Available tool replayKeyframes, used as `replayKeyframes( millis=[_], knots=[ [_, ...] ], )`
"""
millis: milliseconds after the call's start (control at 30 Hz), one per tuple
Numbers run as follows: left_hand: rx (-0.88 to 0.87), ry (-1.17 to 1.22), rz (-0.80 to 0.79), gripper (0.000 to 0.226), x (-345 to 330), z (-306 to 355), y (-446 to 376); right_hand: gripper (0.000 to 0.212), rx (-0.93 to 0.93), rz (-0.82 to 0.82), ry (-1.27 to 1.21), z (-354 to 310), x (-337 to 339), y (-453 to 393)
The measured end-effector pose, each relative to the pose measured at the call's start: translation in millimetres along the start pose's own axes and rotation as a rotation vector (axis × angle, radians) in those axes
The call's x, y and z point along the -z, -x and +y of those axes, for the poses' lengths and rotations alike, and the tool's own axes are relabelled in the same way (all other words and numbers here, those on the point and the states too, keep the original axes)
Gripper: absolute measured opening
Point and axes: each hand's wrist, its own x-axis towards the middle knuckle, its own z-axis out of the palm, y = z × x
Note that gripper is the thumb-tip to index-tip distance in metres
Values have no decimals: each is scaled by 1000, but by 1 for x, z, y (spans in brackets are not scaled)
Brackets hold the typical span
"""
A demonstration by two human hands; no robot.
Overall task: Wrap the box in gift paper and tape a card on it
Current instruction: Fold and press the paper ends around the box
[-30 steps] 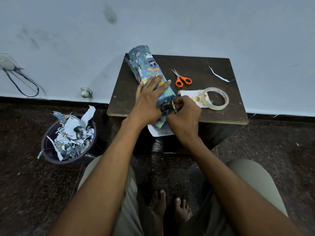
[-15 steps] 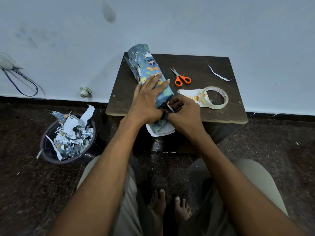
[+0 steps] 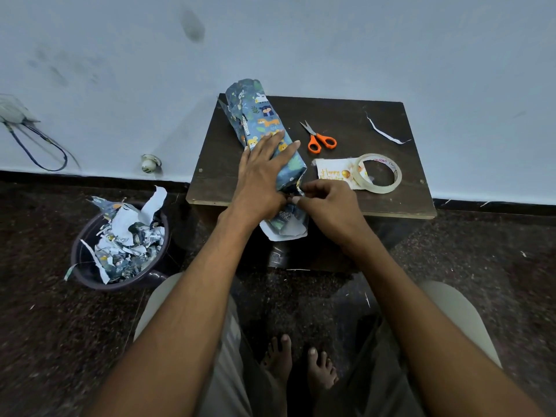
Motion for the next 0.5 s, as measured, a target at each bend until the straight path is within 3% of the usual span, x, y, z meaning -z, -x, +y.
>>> replayKeyframes(
  millis=[133, 267, 500],
  knots=[
    [-25, -5, -6, 97, 1, 0, -1, 22, 103, 90, 77, -3, -17, 8],
    [-34, -30, 26, 93, -2, -1, -2, 4, 204, 125, 237, 3, -32, 7],
    [-6, -13, -22, 97, 0, 4, -3, 22, 173, 123, 287, 3, -33, 11]
  ],
)
